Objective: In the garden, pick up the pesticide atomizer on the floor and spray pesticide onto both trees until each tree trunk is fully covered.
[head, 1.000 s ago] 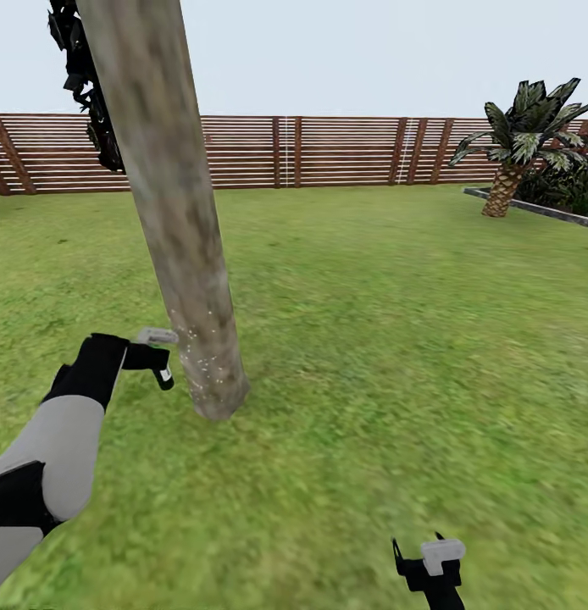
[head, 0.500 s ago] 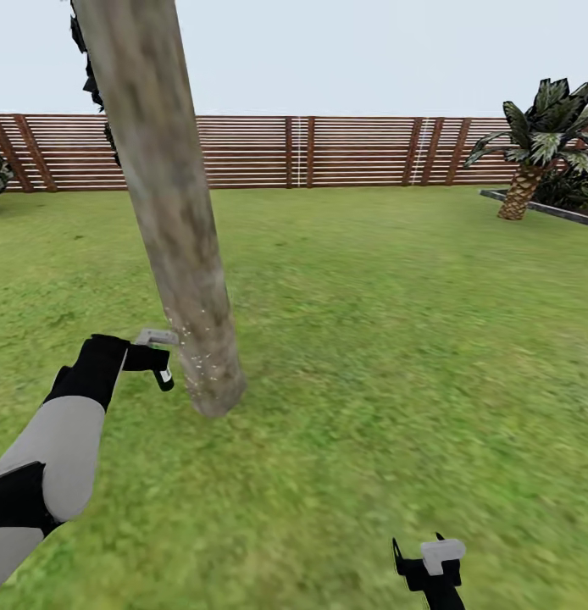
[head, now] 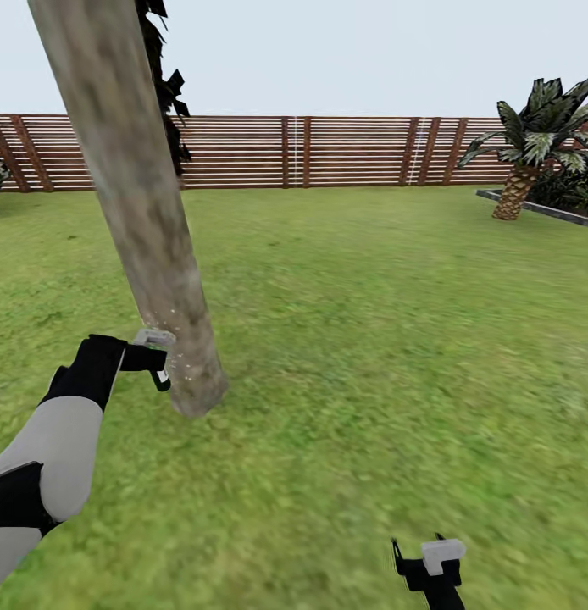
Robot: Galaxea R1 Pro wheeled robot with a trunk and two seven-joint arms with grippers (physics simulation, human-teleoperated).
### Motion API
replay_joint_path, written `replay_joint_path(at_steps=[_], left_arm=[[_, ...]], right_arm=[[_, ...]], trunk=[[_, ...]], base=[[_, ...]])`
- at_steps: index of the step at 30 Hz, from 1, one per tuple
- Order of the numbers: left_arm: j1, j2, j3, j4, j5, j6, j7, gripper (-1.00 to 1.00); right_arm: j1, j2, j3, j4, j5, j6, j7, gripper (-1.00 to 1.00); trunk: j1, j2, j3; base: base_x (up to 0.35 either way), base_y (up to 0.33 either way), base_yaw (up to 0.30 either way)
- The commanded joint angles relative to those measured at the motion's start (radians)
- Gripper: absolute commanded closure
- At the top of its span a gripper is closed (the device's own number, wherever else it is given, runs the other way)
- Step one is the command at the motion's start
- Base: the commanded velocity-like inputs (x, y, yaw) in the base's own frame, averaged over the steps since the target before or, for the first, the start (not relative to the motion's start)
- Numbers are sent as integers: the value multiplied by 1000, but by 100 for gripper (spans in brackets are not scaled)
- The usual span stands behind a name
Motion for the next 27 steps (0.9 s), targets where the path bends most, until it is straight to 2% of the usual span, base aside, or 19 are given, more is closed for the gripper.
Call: replay_joint_path(at_steps=[1, 8, 9, 18, 22, 27], left_arm=[[0, 1, 0, 0, 1, 0, 0, 100], [0, 6, 1, 0, -2, 0, 12, 100], [0, 6, 0, 0, 2, 0, 57, 100], [10, 6, 1, 0, 2, 0, 67, 100], [27, 6, 2, 1, 2, 0, 70, 100], [53, 7, 2, 3, 5, 0, 136, 100]], right_arm=[[0, 0, 0, 0, 0, 0, 0, -100], [0, 0, 0, 0, 0, 0, 0, -100], [0, 0, 0, 0, 0, 0, 0, -100], [0, 0, 0, 0, 0, -1, 0, -100], [0, 0, 0, 0, 0, -1, 0, -100], [0, 0, 0, 0, 0, -1, 0, -100]], trunk=[[0, 0, 0], [0, 0, 0], [0, 0, 0], [0, 0, 0], [0, 0, 0], [0, 0, 0]], base=[[-49, -272, 0], [-43, -272, 39], [-1, -272, 266], [60, -272, 277], [137, -272, 130], [138, -272, 13]])
